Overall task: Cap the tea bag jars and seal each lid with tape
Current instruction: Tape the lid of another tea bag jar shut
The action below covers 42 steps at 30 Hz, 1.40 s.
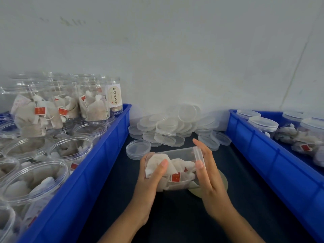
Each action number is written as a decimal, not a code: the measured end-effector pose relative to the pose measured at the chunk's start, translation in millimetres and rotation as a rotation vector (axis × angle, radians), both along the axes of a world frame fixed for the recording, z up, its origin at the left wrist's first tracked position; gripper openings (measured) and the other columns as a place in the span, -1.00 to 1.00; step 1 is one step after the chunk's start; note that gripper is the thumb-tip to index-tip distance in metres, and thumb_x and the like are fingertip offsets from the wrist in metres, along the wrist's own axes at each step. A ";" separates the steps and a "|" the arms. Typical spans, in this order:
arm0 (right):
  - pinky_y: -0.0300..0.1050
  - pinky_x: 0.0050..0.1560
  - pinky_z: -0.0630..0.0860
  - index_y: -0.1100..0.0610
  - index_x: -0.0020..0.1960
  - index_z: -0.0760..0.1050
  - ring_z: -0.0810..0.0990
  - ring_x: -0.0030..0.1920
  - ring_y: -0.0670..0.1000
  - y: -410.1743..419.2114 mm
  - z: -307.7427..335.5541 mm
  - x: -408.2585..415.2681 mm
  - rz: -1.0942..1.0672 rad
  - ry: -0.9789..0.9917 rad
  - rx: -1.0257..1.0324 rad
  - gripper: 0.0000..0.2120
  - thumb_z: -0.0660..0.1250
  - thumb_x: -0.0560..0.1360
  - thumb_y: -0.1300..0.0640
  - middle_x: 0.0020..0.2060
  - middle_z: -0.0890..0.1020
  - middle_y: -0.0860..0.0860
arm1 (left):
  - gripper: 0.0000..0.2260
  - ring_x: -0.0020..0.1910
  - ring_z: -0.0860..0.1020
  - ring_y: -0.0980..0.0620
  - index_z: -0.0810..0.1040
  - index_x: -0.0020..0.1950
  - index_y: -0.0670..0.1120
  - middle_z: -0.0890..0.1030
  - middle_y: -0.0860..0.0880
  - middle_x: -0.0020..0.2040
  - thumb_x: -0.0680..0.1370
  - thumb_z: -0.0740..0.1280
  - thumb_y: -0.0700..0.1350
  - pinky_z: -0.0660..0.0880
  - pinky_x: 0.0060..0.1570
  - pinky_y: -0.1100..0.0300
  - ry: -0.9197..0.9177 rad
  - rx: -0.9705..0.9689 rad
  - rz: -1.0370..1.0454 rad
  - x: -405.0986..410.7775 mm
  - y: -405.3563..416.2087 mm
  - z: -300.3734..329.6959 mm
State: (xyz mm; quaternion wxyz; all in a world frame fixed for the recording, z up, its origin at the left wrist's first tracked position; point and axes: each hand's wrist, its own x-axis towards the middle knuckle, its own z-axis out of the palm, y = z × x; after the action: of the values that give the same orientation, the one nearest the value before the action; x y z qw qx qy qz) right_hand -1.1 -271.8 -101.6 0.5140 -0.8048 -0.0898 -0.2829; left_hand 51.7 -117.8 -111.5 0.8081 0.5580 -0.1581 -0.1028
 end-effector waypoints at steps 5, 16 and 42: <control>-0.30 -0.20 0.55 -0.30 0.25 0.28 0.59 -0.07 -0.06 -2.5 6.7 1.9 -0.008 -0.004 -0.003 -0.66 -0.04 0.52 -0.29 -0.04 0.53 -0.14 | -0.56 -0.02 0.67 0.06 0.44 0.17 0.18 0.66 0.09 -0.01 0.34 0.40 0.24 0.58 -0.20 0.28 -0.114 0.050 0.064 0.2 -3.0 -4.7; -0.10 0.17 0.51 -0.25 0.42 0.23 0.44 0.25 -0.19 -6.4 16.4 -0.9 -0.150 -0.003 -0.014 -0.41 0.12 0.42 -0.36 0.26 0.36 -0.35 | -0.21 0.24 0.49 0.28 0.08 0.38 0.38 0.37 0.18 0.33 0.30 0.48 0.27 0.53 0.03 0.35 -0.465 0.291 0.066 11.3 8.2 -5.2; -0.24 0.33 0.24 0.07 0.46 0.18 0.31 0.36 -0.06 -9.5 -8.0 4.0 -0.298 0.539 -0.611 -0.43 0.29 0.55 -0.06 0.37 0.34 -0.06 | -0.26 0.11 0.47 0.11 0.29 0.28 -0.03 0.42 0.03 0.20 0.25 0.63 -0.02 0.34 -0.11 0.43 -0.353 0.633 0.460 26.0 5.3 -32.7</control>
State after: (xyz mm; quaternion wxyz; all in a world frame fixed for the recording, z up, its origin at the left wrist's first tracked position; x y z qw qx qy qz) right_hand 2.9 -281.4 -109.6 0.2111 -0.9692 0.0850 -0.0943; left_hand 77.7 -112.5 -144.2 0.5594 0.8082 -0.1261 0.1338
